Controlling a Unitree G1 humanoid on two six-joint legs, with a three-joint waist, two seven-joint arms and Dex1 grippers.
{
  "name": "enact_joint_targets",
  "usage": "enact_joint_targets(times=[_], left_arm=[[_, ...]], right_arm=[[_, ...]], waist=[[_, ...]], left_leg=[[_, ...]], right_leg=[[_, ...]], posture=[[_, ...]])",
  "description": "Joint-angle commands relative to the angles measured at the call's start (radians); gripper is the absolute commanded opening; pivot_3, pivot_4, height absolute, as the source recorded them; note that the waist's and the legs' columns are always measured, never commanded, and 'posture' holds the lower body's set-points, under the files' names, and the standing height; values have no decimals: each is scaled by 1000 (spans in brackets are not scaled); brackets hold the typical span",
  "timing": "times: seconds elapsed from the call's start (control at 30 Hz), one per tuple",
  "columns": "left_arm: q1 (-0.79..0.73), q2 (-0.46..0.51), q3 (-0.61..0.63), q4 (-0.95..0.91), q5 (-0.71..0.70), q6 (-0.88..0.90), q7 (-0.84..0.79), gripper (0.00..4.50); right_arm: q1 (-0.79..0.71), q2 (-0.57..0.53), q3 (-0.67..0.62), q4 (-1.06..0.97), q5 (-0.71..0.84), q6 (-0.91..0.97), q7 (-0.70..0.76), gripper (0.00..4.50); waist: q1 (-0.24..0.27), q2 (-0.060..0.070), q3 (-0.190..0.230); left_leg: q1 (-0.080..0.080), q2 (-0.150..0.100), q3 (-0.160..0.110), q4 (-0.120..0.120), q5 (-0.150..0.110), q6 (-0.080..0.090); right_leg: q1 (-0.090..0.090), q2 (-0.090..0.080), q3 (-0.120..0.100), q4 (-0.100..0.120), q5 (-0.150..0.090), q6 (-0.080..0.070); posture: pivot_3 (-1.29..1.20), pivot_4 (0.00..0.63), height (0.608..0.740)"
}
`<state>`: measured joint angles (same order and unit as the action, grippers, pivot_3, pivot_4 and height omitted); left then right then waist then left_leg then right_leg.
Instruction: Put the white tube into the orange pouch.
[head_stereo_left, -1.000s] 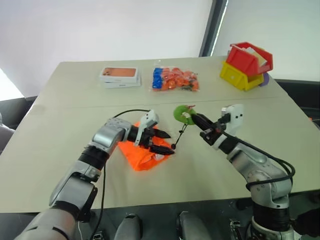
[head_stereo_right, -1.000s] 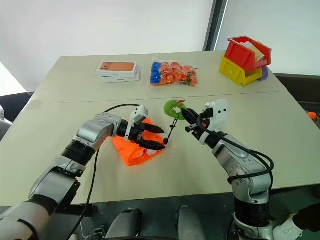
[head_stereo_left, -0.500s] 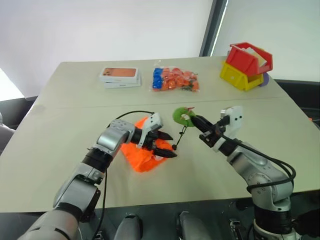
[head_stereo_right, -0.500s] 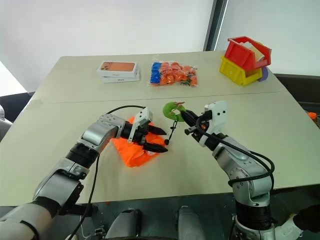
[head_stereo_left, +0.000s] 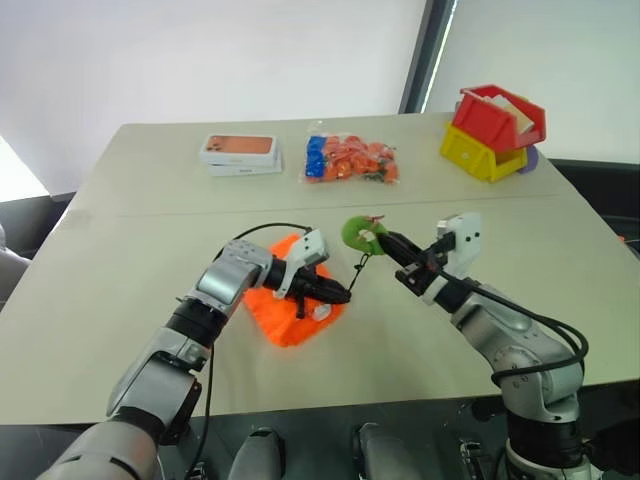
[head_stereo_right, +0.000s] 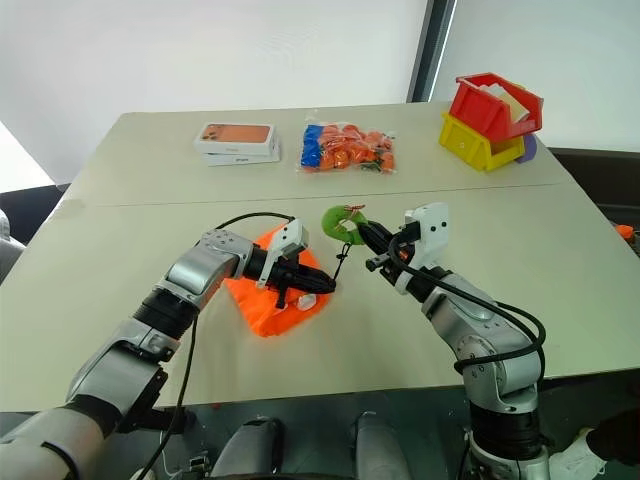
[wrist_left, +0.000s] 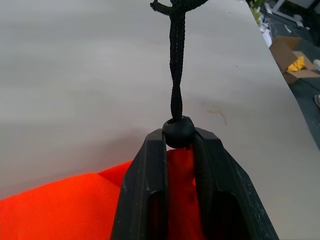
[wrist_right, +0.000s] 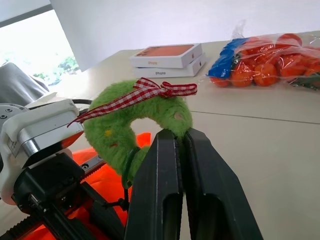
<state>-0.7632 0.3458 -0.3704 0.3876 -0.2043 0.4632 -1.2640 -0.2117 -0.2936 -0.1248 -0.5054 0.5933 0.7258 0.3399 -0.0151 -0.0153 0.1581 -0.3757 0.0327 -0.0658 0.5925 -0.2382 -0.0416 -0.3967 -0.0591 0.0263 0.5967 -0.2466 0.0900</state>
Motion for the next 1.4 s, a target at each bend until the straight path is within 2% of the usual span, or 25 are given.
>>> enact_joint_targets(times=[0.03, 0.17, 0.27, 0.47, 0.57, 0.7, 0.73, 0.87, 0.93, 1.03, 1.1, 1.23, 1.3, 1.4], left_arm=[[5, 5, 5, -32, 7, -30, -12, 191], [9, 33, -14, -27, 36, -58, -27, 191], [43, 104, -63, -46, 102, -127, -62, 191], [97, 188, -90, -117, 133, -148, -106, 191], [114, 209, -91, -138, 138, -147, -111, 191], [124, 201, -60, -165, 85, -97, -110, 191], [122, 195, -46, -172, 63, -75, -115, 691], [119, 181, 18, -204, 15, -27, -68, 2643], [129, 190, 91, -244, -30, 15, -24, 3741], [162, 226, 208, -312, -94, 86, 37, 3760], [201, 263, 296, -355, -121, 121, 94, 3760], [326, 319, 416, -414, -105, 72, 202, 3760], [392, 308, 483, -437, -99, 46, 292, 3760], [502, 285, 538, -478, -95, -4, 377, 3760]], right_arm=[[-8, -6, -4, -37, 9, -24, 0, 0], [-21, -7, -18, -20, -10, -40, -18, 0], [-58, -12, -81, 74, -92, -71, -122, 0], [-108, -17, -168, 212, -225, -131, -296, 0], [-112, -21, -174, 237, -244, -137, -322, 0], [-88, -37, -108, 211, -258, -110, -280, 0], [-80, -47, -88, 201, -260, -101, -262, 0], [-41, -79, -49, 167, -233, -64, -184, 1490], [-7, -101, -42, 139, -232, -60, -152, 2576], [52, -140, -53, 110, -238, -90, -97, 4097], [103, -170, -77, 100, -237, -137, -44, 4097], [194, -197, -133, 115, -213, -258, 59, 4097], [236, -176, -156, 133, -179, -355, 132, 4097], [284, -211, -131, 170, -205, -418, 217, 4097]], waist=[[0, 0, 0], [-1, 0, 0], [-5, 0, 0], [-2, 1, -1], [-4, 2, -1], [-5, 2, -1], [-5, 2, -1], [-5, 2, -1], [-5, 2, -1], [-5, 2, -1], [-6, 2, 0], [-3, 2, 0], [-1, 2, 0], [0, 1, 0]], left_leg=[[0, 0, 0, 0, 0, 0], [0, 0, 0, 0, 0, 0], [1, 0, 0, 0, 0, 0], [1, 0, 0, 0, 0, 0], [1, 0, 0, 0, 0, 0], [1, 1, 0, 0, 0, 0], [2, 1, 0, 0, 0, 1], [1, 1, 0, 0, 0, 1], [1, 1, 0, 0, 0, 1], [1, 1, 0, 0, 0, 1], [1, 1, 0, 0, 0, 1], [2, 1, 0, 0, -1, 1], [2, 1, 0, 0, -1, 1], [2, 1, 0, 1, -1, 1]], right_leg=[[0, 0, 0, 0, 0, 0], [0, 0, 0, 0, 0, 0], [0, 0, 0, 0, 0, -1], [0, 0, 0, 0, 2, -3], [0, 0, 0, 0, 2, -3], [0, 1, 0, 1, 1, -2], [0, 1, 0, 1, 1, -2], [0, 1, 0, 1, 1, -2], [0, 1, 0, 1, 0, 0], [0, 1, 0, 1, -1, 1], [0, 1, 0, 1, -1, 1], [1, 1, 0, 1, -1, 2], [1, 1, 0, 0, -1, 2], [2, 0, 0, 0, -1, 2]], posture=[[0, 150, 740], [0, 150, 740], [0, 150, 740], [0, 150, 740], [0, 150, 740], [0, 150, 740], [0, 150, 740], [0, 150, 740], [0, 150, 740], [0, 150, 740], [0, 150, 740], [0, 150, 740], [0, 150, 740], [0, 150, 740]])
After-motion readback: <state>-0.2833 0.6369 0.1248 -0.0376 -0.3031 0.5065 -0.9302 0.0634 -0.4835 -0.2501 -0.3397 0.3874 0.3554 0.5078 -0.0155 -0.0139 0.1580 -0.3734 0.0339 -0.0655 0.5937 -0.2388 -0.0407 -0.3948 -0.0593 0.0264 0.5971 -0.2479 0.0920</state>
